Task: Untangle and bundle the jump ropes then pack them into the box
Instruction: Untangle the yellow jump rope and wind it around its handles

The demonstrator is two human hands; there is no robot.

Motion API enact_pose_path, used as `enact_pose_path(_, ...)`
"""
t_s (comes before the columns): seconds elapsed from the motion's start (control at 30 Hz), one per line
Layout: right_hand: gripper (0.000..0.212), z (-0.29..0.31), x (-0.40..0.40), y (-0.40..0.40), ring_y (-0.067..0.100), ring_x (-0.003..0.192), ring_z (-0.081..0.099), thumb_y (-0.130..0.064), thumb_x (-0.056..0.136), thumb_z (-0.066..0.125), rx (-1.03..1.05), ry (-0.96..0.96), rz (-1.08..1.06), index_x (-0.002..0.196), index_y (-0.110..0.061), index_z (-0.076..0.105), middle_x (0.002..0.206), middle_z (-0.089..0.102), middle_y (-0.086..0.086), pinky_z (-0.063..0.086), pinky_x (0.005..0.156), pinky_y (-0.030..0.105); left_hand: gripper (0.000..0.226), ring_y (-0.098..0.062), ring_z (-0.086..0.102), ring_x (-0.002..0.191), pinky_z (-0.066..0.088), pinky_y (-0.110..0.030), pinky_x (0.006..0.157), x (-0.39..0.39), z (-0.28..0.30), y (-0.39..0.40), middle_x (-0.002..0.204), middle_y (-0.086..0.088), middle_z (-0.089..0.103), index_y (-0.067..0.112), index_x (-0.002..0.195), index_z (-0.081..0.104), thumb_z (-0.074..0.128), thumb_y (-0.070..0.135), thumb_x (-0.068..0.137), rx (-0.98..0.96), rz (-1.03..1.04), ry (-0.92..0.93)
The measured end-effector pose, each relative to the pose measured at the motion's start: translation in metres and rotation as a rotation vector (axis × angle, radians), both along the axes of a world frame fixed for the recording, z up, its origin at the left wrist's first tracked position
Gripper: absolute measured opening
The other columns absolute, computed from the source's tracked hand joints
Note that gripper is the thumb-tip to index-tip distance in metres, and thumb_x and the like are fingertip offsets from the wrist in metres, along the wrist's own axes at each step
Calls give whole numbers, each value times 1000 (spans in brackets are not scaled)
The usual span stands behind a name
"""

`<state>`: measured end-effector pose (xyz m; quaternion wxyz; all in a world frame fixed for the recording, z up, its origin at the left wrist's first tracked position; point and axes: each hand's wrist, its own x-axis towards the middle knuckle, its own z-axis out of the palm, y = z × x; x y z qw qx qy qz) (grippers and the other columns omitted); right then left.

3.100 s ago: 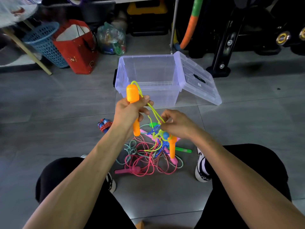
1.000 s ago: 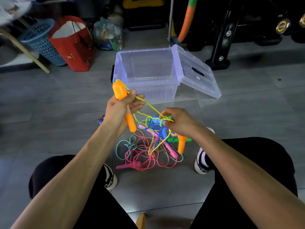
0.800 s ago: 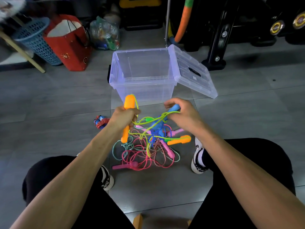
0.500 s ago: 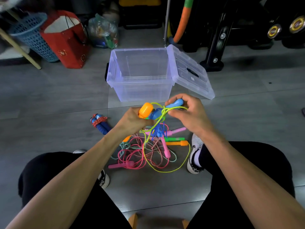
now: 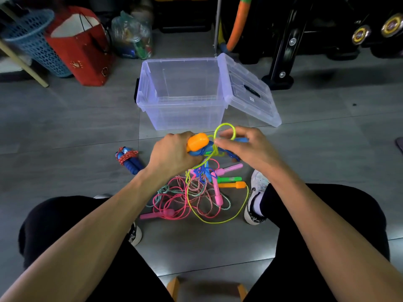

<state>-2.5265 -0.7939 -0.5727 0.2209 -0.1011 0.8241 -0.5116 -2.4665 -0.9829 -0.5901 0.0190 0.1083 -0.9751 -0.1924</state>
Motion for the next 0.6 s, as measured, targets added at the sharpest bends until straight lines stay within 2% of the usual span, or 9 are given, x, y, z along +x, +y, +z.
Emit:
enact_pose_path(0.1, 14, 1, -4, -1, 6, 64, 66, -31, 74, 80, -20, -31, -18, 87, -26, 75, 74, 72, -7, 51, 67, 20, 36, -29, 62, 81, 40, -30, 64, 3, 1, -1, 84, -2, 69, 28, 102, 66, 73, 49, 73, 73, -17, 30)
enact_pose_path(0.17, 16, 3, -10, 1, 9, 65, 64, -17, 75, 76, -9, -54, 98, 88, -25, 75, 74, 71, -3, 51, 69, 27, 38, -31, 63, 83, 42, -31, 65, 4, 2, -6, 87, -3, 70, 27, 105, 66, 75, 45, 73, 88, -24, 37)
enact_pose_path(0.23, 23, 4, -14, 4, 10, 68, 58, -11, 75, 70, 45, -53, 272, 91, -27, 74, 80, 69, 6, 46, 72, 30, 44, -33, 63, 86, 45, -33, 67, 6, 2, -11, 90, -5, 71, 29, 113, 64, 76, 42, 73, 40, -41, 55)
enact_pose_path(0.3, 23, 0, -13, 4, 12, 70, 53, -13, 73, 70, 135, 1, 356, 88, -30, 72, 84, 67, 12, 42, 70, 30, 47, -35, 63, 86, 44, -33, 68, 8, -1, -14, 90, -7, 71, 30, 119, 61, 75, 40, 75, -8, -78, 55)
enact_pose_path(0.33, 19, -3, -12, 3, 13, 68, 51, -14, 71, 71, 154, 17, 356, 85, -27, 71, 78, 64, 12, 41, 67, 32, 47, -35, 63, 86, 43, -33, 68, 8, -2, -15, 91, -7, 71, 30, 121, 60, 73, 38, 76, -32, -96, 48)
enact_pose_path(0.43, 13, -8, -10, 2, 14, 64, 49, -12, 73, 75, 103, -10, 321, 74, -18, 64, 67, 57, 0, 40, 62, 35, 46, -35, 63, 88, 42, -33, 68, 9, -5, -15, 94, -6, 71, 29, 122, 60, 70, 35, 78, -84, -113, 18)
enact_pose_path(0.6, 14, -7, -9, 4, 17, 69, 52, -16, 82, 76, 34, 5, 311, 78, -14, 63, 73, 58, 4, 43, 68, 35, 43, -34, 63, 87, 41, -32, 66, 7, -8, -18, 94, -6, 70, 29, 121, 59, 68, 36, 80, -129, -98, -16)
